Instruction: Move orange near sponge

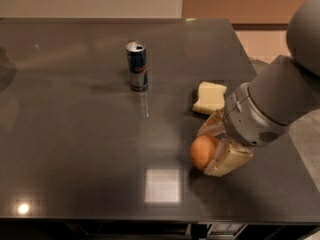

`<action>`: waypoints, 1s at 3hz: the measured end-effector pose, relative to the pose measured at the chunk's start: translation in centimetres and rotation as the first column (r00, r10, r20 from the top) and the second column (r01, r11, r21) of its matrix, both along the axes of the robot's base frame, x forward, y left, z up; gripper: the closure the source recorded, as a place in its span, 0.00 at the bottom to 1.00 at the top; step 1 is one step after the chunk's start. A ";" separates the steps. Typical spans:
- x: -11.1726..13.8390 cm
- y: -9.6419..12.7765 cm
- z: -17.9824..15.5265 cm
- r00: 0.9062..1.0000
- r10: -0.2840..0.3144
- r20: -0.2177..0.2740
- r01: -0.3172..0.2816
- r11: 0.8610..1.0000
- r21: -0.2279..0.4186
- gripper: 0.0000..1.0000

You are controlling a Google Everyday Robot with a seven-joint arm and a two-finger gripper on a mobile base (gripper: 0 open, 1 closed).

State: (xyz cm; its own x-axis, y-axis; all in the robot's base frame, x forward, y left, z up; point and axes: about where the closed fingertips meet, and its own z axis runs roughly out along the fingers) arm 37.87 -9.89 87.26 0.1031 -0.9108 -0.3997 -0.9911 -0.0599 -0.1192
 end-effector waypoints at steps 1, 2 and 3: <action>2.7 -2.0 0.9 0.993 -0.113 0.027 0.113 0.994 -0.008 1.00; 4.6 -3.5 0.8 0.979 -0.200 0.040 0.200 0.980 -0.003 1.00; 6.3 -4.5 0.6 0.965 -0.259 0.047 0.259 0.966 0.012 1.00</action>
Offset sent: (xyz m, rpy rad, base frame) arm 0.0717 -0.0558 0.0033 0.0001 -0.0484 -0.3141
